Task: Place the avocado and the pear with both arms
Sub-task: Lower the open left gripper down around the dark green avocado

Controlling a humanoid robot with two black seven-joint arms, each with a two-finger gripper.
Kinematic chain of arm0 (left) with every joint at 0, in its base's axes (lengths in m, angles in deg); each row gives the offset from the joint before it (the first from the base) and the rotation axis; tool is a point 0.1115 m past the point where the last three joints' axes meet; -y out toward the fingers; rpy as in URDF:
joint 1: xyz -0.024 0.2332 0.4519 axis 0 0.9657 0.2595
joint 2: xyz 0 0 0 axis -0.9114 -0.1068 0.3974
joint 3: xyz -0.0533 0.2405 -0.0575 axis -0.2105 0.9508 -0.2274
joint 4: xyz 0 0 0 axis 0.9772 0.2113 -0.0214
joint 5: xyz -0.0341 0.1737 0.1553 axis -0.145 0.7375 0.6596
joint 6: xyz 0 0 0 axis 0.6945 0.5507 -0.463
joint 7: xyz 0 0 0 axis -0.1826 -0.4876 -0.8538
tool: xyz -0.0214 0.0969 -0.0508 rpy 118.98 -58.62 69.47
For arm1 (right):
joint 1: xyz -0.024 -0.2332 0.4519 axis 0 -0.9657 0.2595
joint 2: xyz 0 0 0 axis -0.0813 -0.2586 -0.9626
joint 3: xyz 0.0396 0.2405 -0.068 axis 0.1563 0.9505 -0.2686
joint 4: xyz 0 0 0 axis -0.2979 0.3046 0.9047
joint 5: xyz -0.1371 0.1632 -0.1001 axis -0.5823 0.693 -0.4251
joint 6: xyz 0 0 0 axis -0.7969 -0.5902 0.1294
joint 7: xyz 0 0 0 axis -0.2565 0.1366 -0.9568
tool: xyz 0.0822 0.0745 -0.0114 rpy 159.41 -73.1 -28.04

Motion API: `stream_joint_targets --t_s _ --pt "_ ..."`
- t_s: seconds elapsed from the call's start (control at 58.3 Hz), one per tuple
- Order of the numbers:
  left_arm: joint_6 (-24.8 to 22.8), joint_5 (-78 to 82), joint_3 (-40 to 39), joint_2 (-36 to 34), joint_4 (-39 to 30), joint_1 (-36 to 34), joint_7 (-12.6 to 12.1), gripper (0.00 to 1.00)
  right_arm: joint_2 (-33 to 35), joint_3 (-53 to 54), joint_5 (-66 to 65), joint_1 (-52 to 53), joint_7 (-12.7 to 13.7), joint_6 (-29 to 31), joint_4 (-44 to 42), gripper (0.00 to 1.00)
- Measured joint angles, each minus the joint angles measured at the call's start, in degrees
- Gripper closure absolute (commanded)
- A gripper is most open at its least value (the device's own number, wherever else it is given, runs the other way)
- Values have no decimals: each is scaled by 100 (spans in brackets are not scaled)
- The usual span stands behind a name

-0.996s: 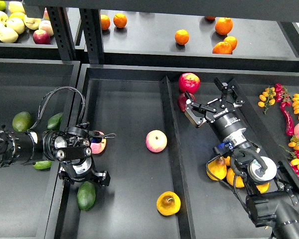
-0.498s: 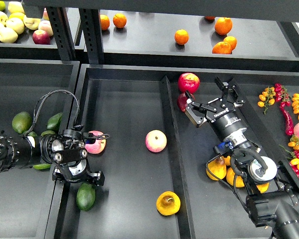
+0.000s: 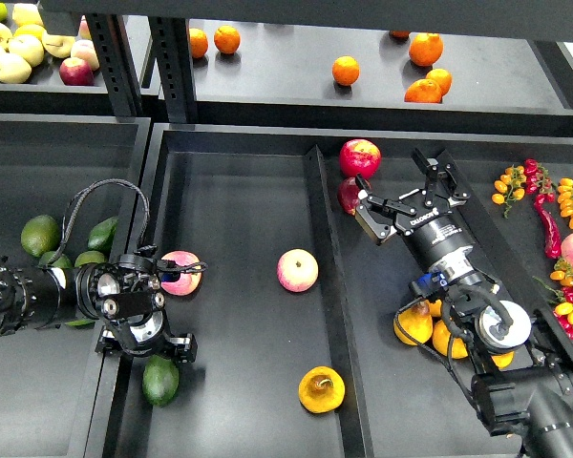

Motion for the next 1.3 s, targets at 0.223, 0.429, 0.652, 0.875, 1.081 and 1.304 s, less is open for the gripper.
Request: stream_joint_targets --t_s 0.223,0.429,0.652,0.875,1.081,1.304 --pt "-1 -1 -10 -1 -72 -48 -1 5 0 -12 -1 0 9 -8 -8 1" --pt "0 -1 -3 0 -83 -143 0 4 0 -20 -1 0 15 -9 -37 1" --pt "3 -1 7 0 -85 -203 1 4 0 -28 -1 0 22 -9 -43 1" --pt "3 -1 30 1 -88 -187 2 4 0 -23 -1 0 25 -9 -52 1" --pt "4 8 35 2 -92 -127 3 5 0 -20 -1 0 25 -9 -88 1" --pt "4 9 39 2 -94 -101 3 6 0 -36 -1 -7 25 0 -130 1"
